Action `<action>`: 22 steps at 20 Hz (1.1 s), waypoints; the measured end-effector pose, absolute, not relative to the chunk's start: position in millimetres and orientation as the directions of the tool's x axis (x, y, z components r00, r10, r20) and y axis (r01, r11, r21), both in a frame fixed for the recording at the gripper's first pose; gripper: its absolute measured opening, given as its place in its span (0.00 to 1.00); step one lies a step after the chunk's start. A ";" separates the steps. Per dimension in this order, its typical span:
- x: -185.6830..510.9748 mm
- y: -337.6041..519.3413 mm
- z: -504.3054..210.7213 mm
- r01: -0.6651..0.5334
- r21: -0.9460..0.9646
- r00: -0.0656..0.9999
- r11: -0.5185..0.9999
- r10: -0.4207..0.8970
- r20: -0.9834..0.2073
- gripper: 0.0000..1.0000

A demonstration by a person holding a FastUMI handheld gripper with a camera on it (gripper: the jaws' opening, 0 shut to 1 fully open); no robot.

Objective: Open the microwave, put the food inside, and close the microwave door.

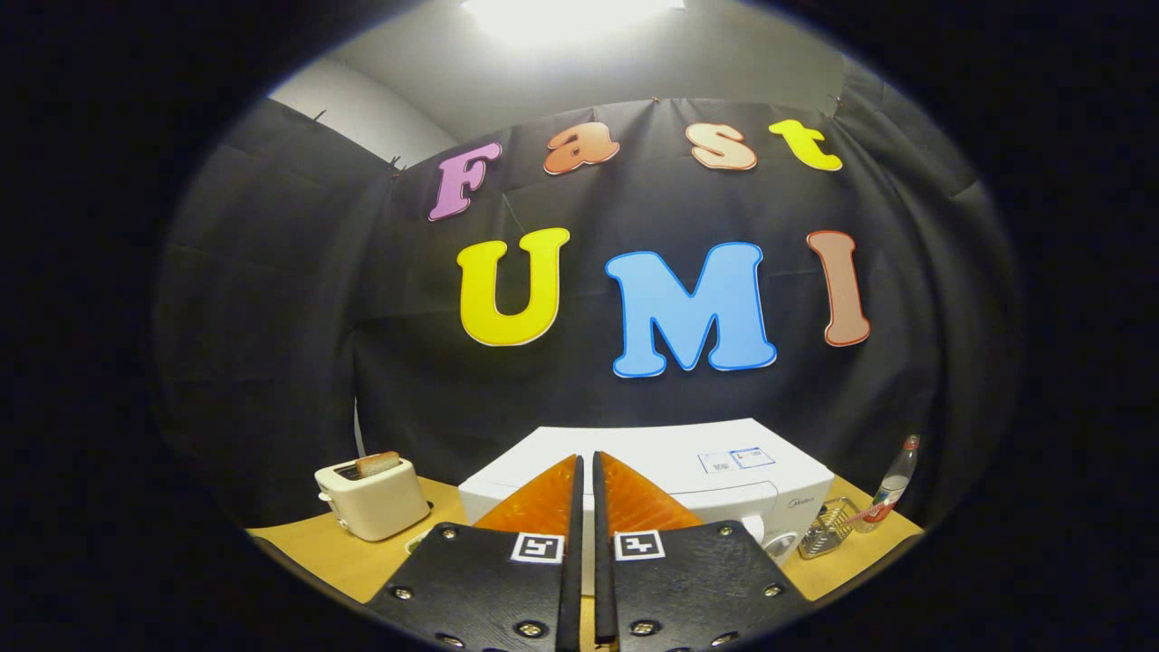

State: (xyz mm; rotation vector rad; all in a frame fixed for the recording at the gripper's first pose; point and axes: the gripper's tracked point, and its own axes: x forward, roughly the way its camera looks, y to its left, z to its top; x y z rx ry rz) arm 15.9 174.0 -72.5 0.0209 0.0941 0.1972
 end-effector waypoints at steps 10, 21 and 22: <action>57.2 38.6 -57.3 0.013 -0.035 0.997 0.999 -0.016 -0.082 0.01; 39.4 49.9 -48.3 0.042 -0.050 0.996 0.998 -0.046 -0.082 0.98; 37.9 52.7 -47.4 0.034 -0.051 0.996 0.998 -0.037 -0.076 0.98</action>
